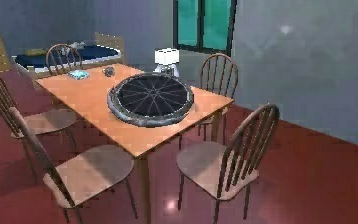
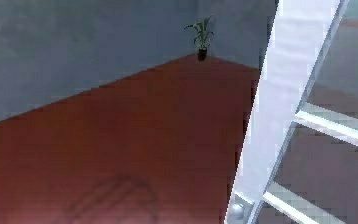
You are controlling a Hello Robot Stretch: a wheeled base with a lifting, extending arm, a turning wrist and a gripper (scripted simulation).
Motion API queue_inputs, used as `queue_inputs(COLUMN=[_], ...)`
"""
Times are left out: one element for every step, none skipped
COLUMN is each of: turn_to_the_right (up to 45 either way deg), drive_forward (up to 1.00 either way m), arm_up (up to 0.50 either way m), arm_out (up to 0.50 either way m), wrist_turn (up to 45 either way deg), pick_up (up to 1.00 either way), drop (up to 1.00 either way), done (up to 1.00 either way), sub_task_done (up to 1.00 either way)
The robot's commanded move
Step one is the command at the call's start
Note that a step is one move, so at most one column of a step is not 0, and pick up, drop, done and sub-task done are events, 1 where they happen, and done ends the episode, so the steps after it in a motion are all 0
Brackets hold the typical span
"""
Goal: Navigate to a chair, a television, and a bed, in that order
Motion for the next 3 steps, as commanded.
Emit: queue_inputs(turn_to_the_right=[45.0,24.0,0.0], drive_forward=[0.0,0.0,0.65], arm_up=[0.0,0.0,0.0], arm_out=[0.0,0.0,0.0], wrist_turn=[0.0,0.0,0.0], pick_up=[0.0,0.0,0.0], drop=[0.0,0.0,0.0], done=[0.0,0.0,0.0], sub_task_done=[0.0,0.0,0.0])
